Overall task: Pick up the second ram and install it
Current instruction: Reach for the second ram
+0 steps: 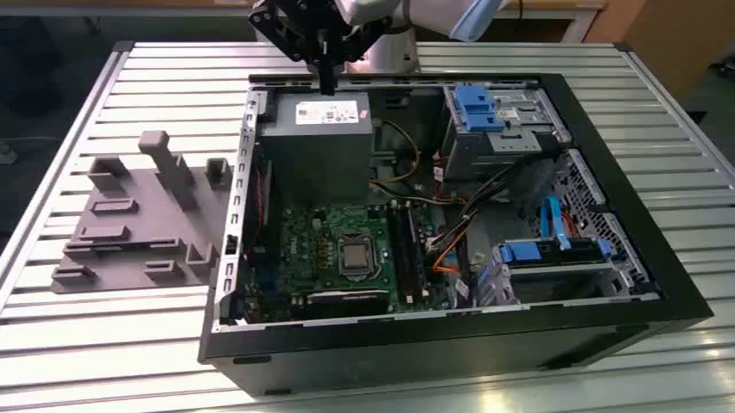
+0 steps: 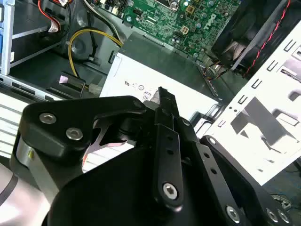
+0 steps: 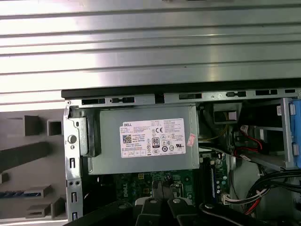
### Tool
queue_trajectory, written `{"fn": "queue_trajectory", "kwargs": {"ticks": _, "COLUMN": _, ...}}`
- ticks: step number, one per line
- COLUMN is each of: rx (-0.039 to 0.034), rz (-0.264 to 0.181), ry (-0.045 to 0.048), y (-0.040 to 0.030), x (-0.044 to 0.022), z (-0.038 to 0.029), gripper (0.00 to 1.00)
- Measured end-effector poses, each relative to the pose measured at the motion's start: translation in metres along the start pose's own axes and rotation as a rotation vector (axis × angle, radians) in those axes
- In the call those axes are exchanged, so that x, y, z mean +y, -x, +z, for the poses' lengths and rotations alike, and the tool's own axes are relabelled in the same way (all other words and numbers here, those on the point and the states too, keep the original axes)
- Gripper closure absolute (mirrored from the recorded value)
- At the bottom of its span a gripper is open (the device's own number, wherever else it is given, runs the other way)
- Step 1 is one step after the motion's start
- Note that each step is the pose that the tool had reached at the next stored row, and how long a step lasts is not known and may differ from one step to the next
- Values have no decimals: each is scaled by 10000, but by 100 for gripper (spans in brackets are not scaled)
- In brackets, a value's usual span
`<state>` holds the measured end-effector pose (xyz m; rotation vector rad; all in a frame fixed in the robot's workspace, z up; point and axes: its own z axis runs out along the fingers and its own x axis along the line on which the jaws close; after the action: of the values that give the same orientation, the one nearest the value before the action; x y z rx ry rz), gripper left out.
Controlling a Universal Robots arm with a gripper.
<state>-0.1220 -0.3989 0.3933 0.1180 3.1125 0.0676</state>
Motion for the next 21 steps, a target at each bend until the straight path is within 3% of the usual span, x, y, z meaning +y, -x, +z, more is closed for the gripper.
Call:
{"fn": "queue_trajectory", "kwargs": {"ticks": 6, "rx": 0, "rz": 0, "ry": -1, "y": -3, "x": 0, "z": -1, "gripper": 89}}
{"fn": "queue_trajectory", "kwargs": {"ticks": 21, "rx": 0, "rz": 0, "ry": 0, "y": -93, "x": -7, "z": -1, "gripper": 89}}
